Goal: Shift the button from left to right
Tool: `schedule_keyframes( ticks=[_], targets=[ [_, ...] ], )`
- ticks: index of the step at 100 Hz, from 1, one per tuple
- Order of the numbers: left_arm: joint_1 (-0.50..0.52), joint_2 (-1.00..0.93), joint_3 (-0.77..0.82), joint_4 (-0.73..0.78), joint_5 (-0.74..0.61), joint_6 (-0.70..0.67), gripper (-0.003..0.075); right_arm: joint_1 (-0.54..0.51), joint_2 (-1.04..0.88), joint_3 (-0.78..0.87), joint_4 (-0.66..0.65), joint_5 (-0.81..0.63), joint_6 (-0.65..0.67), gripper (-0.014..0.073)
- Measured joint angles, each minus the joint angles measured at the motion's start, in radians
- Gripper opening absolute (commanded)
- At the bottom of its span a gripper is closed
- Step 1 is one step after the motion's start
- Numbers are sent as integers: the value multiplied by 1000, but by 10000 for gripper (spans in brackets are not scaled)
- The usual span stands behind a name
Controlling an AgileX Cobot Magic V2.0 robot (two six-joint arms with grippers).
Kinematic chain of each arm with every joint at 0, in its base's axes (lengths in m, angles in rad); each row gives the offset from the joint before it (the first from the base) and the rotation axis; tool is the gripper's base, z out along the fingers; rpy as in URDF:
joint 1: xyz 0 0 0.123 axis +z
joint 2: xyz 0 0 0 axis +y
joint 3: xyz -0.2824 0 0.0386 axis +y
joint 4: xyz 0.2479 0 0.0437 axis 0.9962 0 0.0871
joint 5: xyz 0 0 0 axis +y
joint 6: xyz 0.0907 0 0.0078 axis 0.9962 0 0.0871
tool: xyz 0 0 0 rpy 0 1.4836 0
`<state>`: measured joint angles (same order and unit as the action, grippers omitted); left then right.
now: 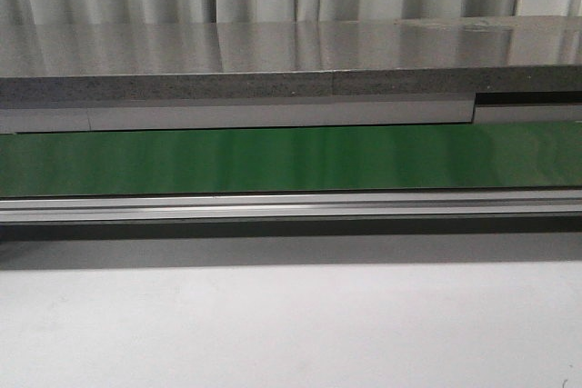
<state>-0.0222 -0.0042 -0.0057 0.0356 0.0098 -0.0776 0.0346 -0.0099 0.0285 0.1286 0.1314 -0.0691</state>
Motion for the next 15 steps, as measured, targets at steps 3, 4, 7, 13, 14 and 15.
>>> schedule_keyframes(
  ticks=[3, 4, 7, 13, 14, 15],
  targets=[
    [0, 0, 0, 0, 0, 0, -20, 0, 0, 0, 0, 0, 0, -67],
    [0, 0, 0, 0, 0, 0, -20, 0, 0, 0, 0, 0, 0, -67],
    [0, 0, 0, 0, 0, 0, -20, 0, 0, 0, 0, 0, 0, -67],
    [0, 0, 0, 0, 0, 0, -20, 0, 0, 0, 0, 0, 0, -67],
    [0, 0, 0, 0, 0, 0, -20, 0, 0, 0, 0, 0, 0, -67],
    [0, 0, 0, 0, 0, 0, -20, 0, 0, 0, 0, 0, 0, -67]
  ],
)
